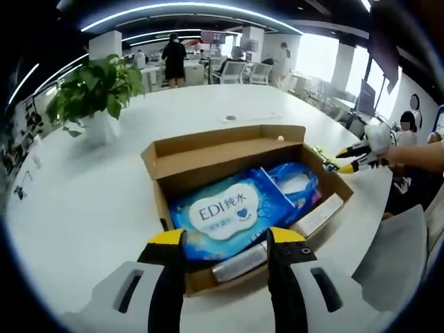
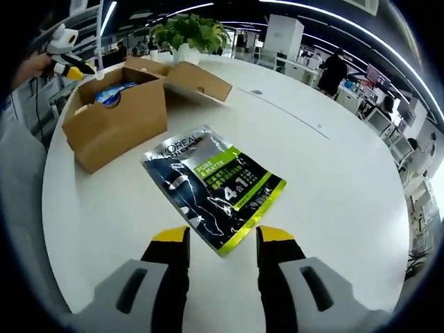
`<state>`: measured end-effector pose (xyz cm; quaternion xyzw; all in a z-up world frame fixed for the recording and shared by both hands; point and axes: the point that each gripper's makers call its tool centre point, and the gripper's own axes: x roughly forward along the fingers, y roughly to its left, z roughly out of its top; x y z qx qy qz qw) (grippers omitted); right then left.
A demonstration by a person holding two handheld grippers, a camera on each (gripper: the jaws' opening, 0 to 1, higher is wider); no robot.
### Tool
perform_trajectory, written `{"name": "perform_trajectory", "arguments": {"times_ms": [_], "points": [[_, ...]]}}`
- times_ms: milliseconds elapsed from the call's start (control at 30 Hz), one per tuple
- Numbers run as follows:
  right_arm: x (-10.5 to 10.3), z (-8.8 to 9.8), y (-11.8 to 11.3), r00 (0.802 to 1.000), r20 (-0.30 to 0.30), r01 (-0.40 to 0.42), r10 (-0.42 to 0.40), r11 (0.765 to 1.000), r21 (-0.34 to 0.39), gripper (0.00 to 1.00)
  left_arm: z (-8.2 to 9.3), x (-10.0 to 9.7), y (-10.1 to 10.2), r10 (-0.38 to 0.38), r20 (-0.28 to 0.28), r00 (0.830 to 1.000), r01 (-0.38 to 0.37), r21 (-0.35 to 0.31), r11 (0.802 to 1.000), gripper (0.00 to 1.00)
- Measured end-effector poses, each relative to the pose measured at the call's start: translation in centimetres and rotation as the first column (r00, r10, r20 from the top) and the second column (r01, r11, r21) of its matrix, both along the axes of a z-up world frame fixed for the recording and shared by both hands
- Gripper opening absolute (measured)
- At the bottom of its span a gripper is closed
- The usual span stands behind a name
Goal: Operate the shoe box by opening the lid, removing the specified soft item, and placing it in the target area until the item is outside and the box remains undamaged.
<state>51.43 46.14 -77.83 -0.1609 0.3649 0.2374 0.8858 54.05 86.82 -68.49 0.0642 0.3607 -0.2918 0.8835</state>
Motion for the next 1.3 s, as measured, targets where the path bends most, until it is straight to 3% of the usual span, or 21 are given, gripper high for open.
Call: {"name": "perform_trajectory", "arguments": {"times_ms": [333,767,1033,1100,1300], "points": [[-0.3,3.1,1.9,0.999,0.047,-0.007,0.005,0.999,0.044,0.35,-0.5,0.1,2.5,0.075,0.002,0.997,-0.075,0.031,0.997,0.4],[0.2,7.0,6.4,0.992,0.101,-0.082,0.072,0.992,0.097,0.36,-2.1,-0.2,4.7,0.153,-0.024,0.988,-0.151,0.064,0.986,0.33],[0.5,7.7,9.7,0.983,0.117,-0.151,0.141,0.985,0.08,0.34,-3.4,-0.7,4.9,0.203,-0.071,0.977,-0.2,0.045,0.979,0.16],[0.6,7.9,10.4,0.981,0.123,-0.164,0.153,0.983,0.081,0.34,-3.4,-0.6,4.9,0.225,-0.073,0.972,-0.224,0.015,0.974,0.15],[1.0,8.2,11.8,0.978,0.132,-0.176,0.163,0.98,0.095,0.34,-3.6,-0.4,5.2,0.251,-0.074,0.965,-0.251,0.005,0.968,0.12]]}}
